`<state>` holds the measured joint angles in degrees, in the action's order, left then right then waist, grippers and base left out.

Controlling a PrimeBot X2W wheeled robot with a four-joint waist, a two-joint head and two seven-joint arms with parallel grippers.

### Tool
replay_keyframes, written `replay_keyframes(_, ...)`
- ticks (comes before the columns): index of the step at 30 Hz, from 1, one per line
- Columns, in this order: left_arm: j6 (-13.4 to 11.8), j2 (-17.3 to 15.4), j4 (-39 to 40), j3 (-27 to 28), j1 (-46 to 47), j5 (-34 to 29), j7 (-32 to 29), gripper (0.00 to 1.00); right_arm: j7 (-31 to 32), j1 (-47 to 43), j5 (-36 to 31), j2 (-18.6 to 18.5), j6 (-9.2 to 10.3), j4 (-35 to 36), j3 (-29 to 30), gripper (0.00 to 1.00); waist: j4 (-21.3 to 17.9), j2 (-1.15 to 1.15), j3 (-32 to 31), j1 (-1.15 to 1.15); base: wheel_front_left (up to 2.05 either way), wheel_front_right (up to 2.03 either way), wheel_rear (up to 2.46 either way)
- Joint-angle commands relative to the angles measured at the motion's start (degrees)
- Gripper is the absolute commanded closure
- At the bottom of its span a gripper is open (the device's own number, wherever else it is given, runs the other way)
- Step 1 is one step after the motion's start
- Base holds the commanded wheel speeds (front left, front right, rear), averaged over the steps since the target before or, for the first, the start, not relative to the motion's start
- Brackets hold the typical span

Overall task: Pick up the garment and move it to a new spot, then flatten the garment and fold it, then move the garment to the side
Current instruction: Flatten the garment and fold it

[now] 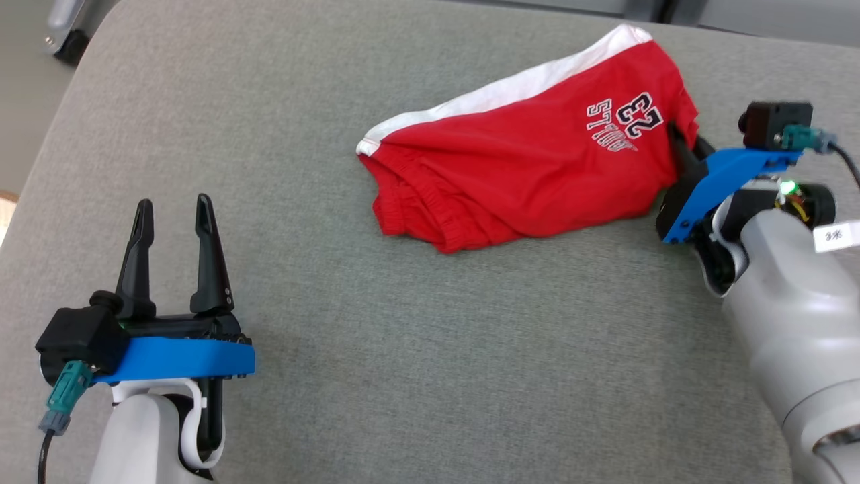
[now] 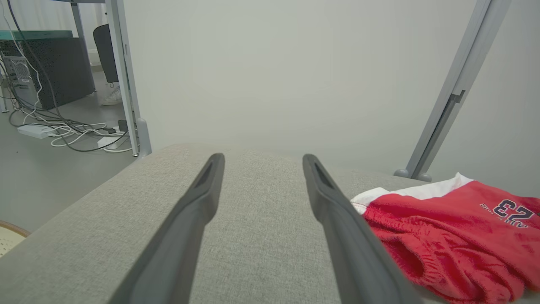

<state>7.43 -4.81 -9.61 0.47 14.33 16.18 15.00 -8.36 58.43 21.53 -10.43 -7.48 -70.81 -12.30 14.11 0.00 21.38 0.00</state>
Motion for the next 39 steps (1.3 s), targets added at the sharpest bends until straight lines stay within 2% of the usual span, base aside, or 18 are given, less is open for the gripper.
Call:
replay_keyframes(1,0.10,-0.32,-0.09,0.03,-0.87,-0.41,0.23,0.00,-1.14,-2.51,1.66,0.61,-0.02,1.09,-0.31,1.00,-1.99,0.00,-1.86,0.00,0.00,0.00,0.00)
replay_keyframes(8,0.10,-1.81,-0.07,2.17,-4.03,-1.31,0.23,0.00,-3.35,-11.62,8.48,1.66,-0.02,7.37,-3.49,1.00,-7.61,0.00,-5.94,0.00,0.00,0.00,0.00)
replay_keyframes(17,0.10,-1.70,0.75,4.69,-8.34,-2.39,0.23,0.00,-5.45,-24.16,17.21,-1.74,-0.02,15.68,-2.96,1.00,-12.09,0.00,-9.63,0.00,0.00,0.00,0.00)
replay_keyframes(26,0.10,-1.39,1.17,4.66,-9.73,-2.62,0.23,0.00,-6.08,-29.73,19.69,-7.47,-0.02,15.66,2.07,1.00,-12.37,0.00,-10.62,0.00,0.00,0.00,0.00)
replay_keyframes(31,0.10,-1.38,1.00,4.40,-10.12,-2.70,0.23,0.00,-6.23,-29.20,19.41,-6.92,-0.02,15.60,2.72,1.00,-12.22,0.00,-11.07,0.00,0.00,0.00,0.00)
replay_keyframes(39,0.10,-1.19,0.79,3.61,-10.18,-3.08,0.23,0.00,-6.50,-24.47,17.18,-4.07,-0.03,19.17,0.80,1.00,-11.54,0.00,-12.08,0.00,0.00,0.00,0.00)
